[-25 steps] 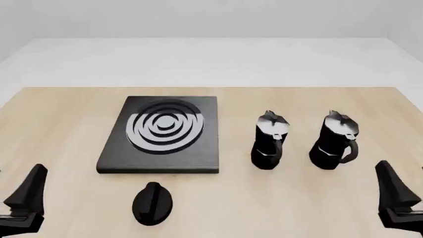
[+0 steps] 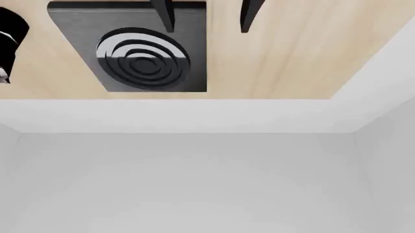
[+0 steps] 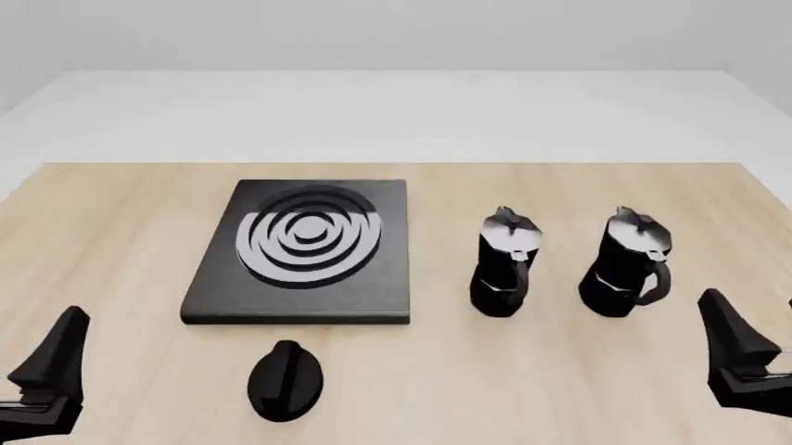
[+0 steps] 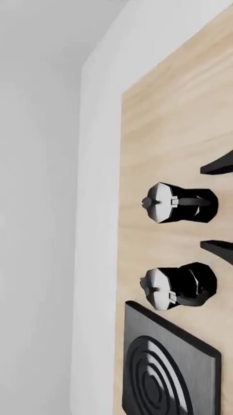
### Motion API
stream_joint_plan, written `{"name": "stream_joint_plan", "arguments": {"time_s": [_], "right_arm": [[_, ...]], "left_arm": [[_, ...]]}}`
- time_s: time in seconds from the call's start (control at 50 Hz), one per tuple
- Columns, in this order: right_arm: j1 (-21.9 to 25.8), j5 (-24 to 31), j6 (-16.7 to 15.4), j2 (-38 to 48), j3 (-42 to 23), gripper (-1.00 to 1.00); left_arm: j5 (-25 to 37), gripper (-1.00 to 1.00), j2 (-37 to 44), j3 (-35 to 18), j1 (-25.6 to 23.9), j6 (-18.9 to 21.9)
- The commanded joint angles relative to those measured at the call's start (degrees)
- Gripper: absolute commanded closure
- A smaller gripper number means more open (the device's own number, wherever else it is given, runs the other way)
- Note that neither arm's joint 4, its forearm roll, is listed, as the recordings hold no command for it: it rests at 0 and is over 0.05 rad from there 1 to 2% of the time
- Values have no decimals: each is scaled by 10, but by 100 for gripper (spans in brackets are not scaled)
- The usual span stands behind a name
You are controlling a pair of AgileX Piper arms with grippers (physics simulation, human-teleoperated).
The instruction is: Put the right moka pot on the stove.
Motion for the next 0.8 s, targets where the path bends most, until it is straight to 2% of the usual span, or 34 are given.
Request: {"name": "stream_joint_plan", "arguments": {"time_s": [0.02, 0.08, 0.14, 0.3, 0.56, 0.76, 0.78, 0.8], "right_arm": [[-9, -9, -7, 102, -26, -100], [-4, -15, -11, 134, -31, -100], [-3, -26, 8, 151, -30, -100], [-7, -29, -10, 184, -42, -100], [-8, -80, -29, 262, -36, -100], [-10, -142, -36, 342, -29, -100], [-20, -182, -34, 377, -18, -100], [-20, -197, -32, 389, -14, -100]], "left_arm": [[0, -100, 0, 0, 0, 0], [0, -100, 0, 0, 0, 0], [0, -100, 0, 0, 0, 0], [0, -100, 0, 0, 0, 0], [0, -100, 0, 0, 0, 0], [0, -100, 0, 0, 0, 0], [0, -100, 0, 0, 0, 0], [0, -100, 0, 0, 0, 0]]}}
